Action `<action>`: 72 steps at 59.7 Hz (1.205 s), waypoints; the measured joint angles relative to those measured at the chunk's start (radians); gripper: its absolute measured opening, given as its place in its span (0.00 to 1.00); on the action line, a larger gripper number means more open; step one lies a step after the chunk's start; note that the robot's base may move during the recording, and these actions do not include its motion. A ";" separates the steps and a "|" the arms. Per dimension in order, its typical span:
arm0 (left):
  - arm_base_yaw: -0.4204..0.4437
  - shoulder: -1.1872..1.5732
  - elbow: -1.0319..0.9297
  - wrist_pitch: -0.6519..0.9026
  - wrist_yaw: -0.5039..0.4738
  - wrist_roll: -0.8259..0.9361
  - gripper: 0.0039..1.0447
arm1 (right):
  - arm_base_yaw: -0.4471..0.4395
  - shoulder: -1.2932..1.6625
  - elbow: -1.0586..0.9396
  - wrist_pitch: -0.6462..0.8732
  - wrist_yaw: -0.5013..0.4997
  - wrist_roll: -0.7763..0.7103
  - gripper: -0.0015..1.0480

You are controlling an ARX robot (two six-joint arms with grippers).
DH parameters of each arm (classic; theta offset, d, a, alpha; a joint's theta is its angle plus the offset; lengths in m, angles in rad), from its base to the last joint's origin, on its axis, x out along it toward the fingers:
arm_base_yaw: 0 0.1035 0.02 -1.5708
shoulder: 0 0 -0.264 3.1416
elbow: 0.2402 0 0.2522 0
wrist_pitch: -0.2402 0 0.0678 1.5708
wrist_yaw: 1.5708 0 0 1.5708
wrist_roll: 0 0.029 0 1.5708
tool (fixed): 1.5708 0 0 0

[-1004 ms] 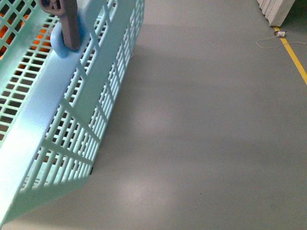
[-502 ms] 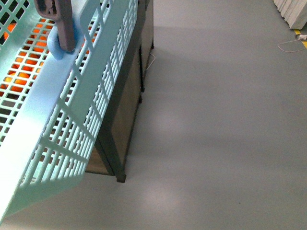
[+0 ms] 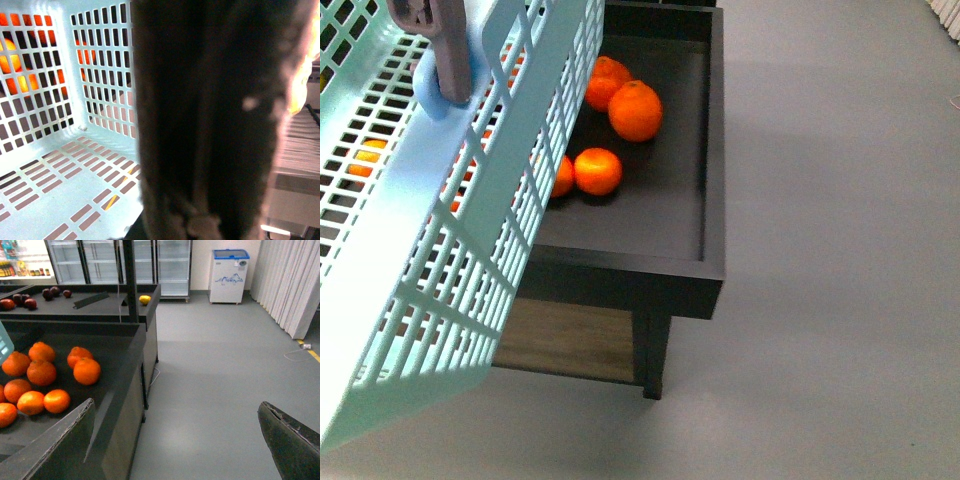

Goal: Pick lemon and mango into basket

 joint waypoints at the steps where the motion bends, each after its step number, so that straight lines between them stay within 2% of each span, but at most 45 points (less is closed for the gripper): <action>1: 0.000 0.000 0.000 0.000 0.001 0.000 0.04 | 0.000 0.000 0.000 0.000 -0.002 0.000 0.92; 72: 0.000 0.000 0.000 0.000 -0.001 0.000 0.04 | 0.000 0.000 0.000 -0.001 -0.001 0.000 0.92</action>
